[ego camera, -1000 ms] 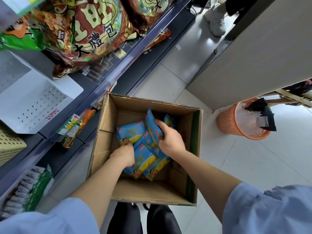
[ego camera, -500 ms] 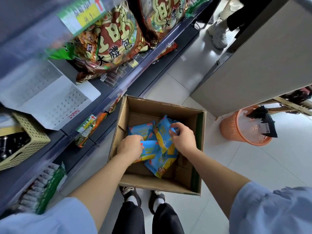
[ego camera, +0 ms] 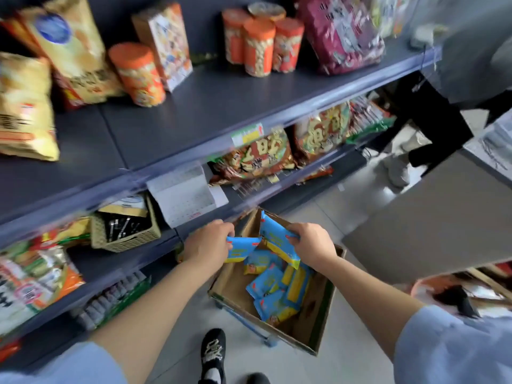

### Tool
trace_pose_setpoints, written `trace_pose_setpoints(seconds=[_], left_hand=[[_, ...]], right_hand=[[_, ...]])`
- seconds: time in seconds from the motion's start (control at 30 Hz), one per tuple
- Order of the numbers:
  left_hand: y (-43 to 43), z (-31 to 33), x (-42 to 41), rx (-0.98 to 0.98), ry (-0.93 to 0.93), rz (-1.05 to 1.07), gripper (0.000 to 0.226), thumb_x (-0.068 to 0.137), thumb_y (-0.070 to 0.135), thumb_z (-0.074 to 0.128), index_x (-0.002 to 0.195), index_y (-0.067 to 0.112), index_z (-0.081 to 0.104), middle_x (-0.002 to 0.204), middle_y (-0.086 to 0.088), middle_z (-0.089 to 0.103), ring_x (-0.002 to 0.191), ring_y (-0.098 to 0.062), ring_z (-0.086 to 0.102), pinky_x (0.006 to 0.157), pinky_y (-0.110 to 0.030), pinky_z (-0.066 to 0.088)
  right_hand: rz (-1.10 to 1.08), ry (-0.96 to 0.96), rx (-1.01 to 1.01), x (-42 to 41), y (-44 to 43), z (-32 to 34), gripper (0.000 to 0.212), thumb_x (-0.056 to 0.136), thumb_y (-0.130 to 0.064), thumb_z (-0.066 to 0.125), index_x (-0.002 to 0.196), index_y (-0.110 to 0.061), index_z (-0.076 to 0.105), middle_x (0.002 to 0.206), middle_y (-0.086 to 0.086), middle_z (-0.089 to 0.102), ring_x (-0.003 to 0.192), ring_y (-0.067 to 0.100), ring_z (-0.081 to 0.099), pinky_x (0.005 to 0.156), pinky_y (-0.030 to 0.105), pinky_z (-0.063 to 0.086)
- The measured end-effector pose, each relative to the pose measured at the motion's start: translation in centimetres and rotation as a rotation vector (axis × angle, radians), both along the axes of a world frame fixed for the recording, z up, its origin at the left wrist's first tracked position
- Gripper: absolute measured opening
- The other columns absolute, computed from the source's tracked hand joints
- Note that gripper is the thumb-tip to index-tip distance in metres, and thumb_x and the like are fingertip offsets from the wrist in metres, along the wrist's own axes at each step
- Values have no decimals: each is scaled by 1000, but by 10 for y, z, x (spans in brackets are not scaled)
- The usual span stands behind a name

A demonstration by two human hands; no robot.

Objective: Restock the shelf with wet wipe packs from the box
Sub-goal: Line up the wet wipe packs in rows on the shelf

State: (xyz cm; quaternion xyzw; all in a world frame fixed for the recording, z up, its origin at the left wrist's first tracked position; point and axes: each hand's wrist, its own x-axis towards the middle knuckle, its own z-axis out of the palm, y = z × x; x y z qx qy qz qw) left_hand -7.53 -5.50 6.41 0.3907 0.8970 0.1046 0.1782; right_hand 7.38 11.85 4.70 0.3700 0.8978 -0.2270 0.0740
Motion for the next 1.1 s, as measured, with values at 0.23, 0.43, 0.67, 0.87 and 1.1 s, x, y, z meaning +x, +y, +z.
trace_pose_setpoints(seconds=[0.23,0.43,0.67,0.87,1.1], left_hand=[[-83,93,-25,147,137,235,10,86,18,66,95,21,69,98,3,63,99,-20,58,74,-30,43],[-168,160,-42,258,196,421,11,84,20,70,93,25,70,98,7,62,97,-18,59,74,-30,42],[-272,229,-50,280,353,473,12,86,19,68,98,21,71,89,10,57,93,-16,58,77,-31,43],[-371,278,-57,278,451,532,18,85,21,70,102,19,73,103,4,67,99,-19,61,79,-31,46],[-476,332,-69,316,527,595,17,83,23,72,100,21,74,98,4,67,93,-17,61,75,-30,46]], right_hand=[[251,193,50,-54,-36,96,30,91,-15,57,117,-26,68,119,-1,66,109,22,59,88,34,50],[474,367,98,-102,-88,168,25,90,-17,62,112,-25,71,115,0,65,106,22,60,88,31,47],[641,525,89,-151,-182,242,22,91,-18,62,109,-25,72,106,-4,64,99,18,60,82,33,47],[765,641,112,-186,-274,290,21,90,-16,62,107,-24,73,103,-3,66,98,19,60,82,35,48],[864,838,85,-220,-381,341,19,90,-17,64,105,-22,73,97,-7,63,91,14,58,74,28,45]])
